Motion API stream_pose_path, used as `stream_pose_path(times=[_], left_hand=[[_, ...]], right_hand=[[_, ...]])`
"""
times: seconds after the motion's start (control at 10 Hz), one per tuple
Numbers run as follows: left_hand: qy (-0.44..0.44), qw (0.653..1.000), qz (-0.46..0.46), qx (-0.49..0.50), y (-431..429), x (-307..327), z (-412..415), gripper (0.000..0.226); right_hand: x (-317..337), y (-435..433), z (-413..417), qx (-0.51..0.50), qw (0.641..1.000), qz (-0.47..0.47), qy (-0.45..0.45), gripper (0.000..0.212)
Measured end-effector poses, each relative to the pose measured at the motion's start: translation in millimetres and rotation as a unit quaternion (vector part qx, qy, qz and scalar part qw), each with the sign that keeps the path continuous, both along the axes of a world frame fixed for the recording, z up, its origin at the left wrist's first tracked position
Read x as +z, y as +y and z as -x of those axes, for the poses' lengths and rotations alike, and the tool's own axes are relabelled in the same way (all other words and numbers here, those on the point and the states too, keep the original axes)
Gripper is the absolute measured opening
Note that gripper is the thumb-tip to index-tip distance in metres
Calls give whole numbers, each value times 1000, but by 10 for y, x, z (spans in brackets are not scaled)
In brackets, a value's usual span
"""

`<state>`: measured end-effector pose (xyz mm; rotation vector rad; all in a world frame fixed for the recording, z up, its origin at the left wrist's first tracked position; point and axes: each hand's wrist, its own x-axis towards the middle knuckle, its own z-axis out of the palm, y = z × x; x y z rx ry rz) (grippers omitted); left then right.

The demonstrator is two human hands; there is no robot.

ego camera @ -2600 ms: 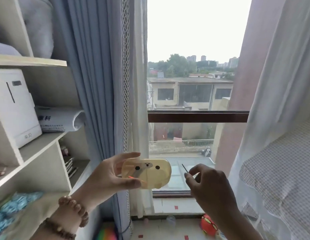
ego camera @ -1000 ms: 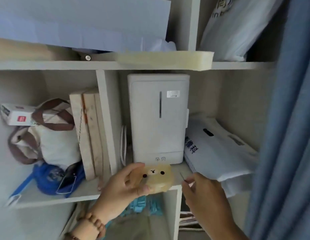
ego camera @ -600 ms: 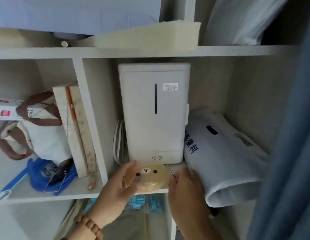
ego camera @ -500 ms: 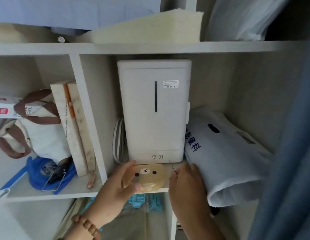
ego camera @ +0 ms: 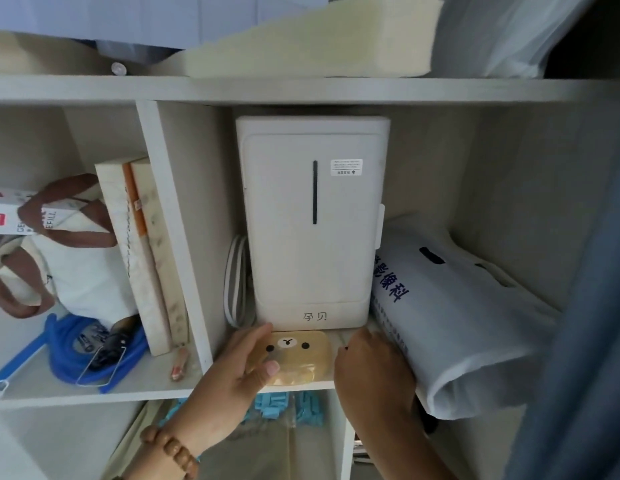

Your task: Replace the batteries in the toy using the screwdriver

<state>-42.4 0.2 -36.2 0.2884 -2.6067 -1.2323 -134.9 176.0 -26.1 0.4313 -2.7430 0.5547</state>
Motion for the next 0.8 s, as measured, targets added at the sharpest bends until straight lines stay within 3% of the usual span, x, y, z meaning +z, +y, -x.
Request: stream_pose_path(times=[0.5,0.6,0.8], left_hand=[[16,999,-33,24,68,79,-49,65],[43,997,-58,33,82,101,-98,75],[166,982,-7,85,237,208,-262,41]], right_hand=[[22,5,-49,-10,1000,-19,-3,23],[59,30,-38,0,1000,-2,-13,26],[195,145,-237,73,997,7,-30,26]])
